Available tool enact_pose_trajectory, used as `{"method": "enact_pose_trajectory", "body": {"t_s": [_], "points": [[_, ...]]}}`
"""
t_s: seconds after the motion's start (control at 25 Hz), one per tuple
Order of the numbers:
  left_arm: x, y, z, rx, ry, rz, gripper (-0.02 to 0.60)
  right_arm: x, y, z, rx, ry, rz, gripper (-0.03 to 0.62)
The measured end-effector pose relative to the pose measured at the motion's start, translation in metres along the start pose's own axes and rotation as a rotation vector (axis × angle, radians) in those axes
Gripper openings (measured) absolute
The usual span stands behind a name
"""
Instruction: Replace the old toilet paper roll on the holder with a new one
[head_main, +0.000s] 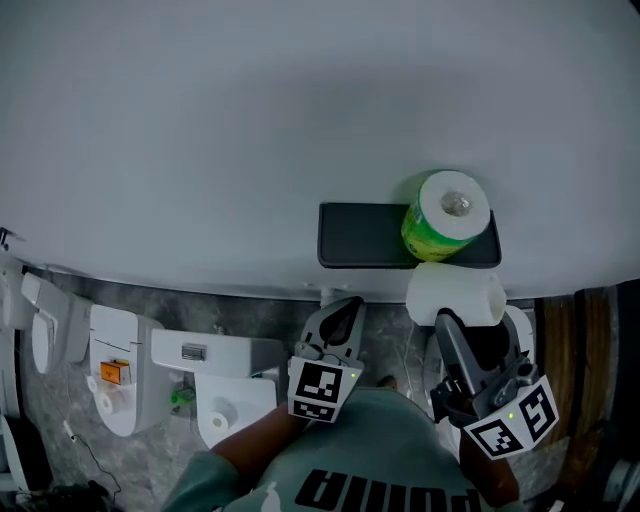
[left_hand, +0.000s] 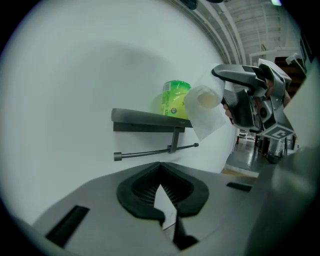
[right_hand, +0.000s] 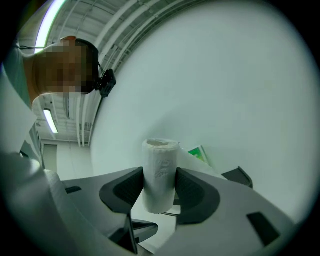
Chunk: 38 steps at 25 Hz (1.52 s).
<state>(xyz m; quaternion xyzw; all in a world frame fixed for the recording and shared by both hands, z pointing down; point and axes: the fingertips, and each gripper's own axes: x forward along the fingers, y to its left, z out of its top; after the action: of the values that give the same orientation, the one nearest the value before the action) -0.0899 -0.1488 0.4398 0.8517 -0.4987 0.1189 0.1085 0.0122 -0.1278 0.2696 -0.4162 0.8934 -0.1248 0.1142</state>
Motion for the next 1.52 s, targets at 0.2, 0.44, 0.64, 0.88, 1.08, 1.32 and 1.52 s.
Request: {"method": "enact_pose_trajectory", "body": {"t_s": [0.2, 0.44, 0.64, 0.88, 1.08, 1.32, 1.52], "points": [[-0.011, 0.028, -0.001, -0.012, -0.016, 0.03, 0.005, 0.034, 0.026, -0.005, -0.087, 0.044, 0.021, 0.207], [-0.025, 0.057, 0.004, -0.02, -0.039, 0.042, 0.005, 0.075, 0.049, -0.008, -0.187, 0.084, 0.019, 0.207], [-0.031, 0.084, 0.005, -0.039, -0.061, 0.04, 0.005, 0.111, 0.053, -0.017, -0.261, 0.125, -0.033, 0.207], [-0.028, 0.105, 0.004, -0.065, -0.071, 0.025, 0.005, 0.141, 0.05, -0.027, -0.305, 0.181, -0.101, 0.207], [-0.022, 0.11, 0.004, -0.076, -0.076, -0.004, 0.005, 0.154, 0.04, -0.04, -0.343, 0.234, -0.161, 0.207], [-0.014, 0.111, 0.013, -0.056, -0.073, -0.033, 0.005, 0.166, 0.027, -0.052, -0.371, 0.297, -0.222, 0.207], [-0.011, 0.108, 0.017, -0.032, -0.068, -0.046, 0.005, 0.166, 0.015, -0.058, -0.368, 0.318, -0.256, 0.209]]}}
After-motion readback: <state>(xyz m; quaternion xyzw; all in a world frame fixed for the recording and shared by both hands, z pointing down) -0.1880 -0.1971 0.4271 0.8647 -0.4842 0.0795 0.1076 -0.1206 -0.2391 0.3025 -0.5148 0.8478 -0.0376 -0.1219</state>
